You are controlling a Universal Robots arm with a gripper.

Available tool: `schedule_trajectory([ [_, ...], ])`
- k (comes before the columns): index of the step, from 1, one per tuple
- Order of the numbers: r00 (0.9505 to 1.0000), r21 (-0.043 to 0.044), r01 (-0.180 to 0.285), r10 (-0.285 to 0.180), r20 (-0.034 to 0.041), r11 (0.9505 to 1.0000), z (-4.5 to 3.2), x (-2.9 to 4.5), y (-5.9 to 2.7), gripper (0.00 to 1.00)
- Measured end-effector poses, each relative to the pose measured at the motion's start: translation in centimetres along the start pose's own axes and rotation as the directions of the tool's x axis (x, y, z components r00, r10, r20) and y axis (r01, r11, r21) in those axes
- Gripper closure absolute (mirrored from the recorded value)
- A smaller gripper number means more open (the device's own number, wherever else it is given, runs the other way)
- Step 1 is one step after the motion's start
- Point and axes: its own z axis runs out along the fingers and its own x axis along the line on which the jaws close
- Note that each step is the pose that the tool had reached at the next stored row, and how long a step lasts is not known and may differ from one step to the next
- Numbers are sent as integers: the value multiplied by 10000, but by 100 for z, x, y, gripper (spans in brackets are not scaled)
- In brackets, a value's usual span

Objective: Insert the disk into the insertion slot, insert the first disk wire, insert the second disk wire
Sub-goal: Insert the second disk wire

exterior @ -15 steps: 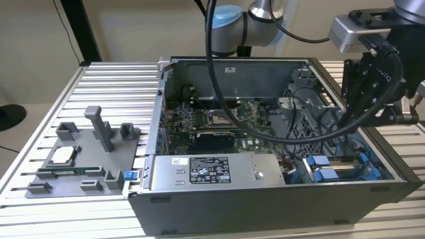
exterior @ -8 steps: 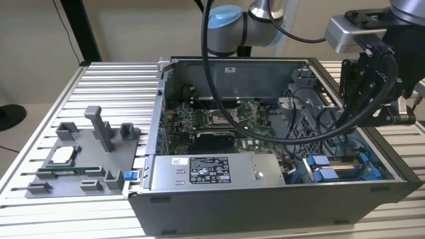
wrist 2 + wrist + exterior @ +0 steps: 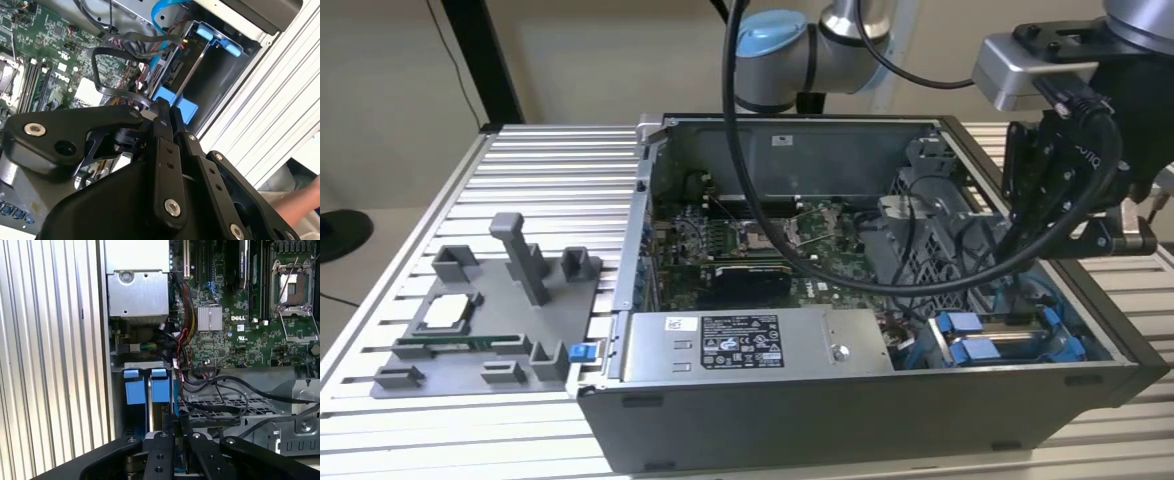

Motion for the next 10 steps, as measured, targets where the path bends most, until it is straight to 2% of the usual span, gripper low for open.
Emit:
schedule_trajectory([
  [6, 10000, 0, -1, 1, 2, 10000, 10, 55, 2, 100],
  [10, 10000, -2, -3, 3, 38, 10000, 67, 78, 0, 100],
])
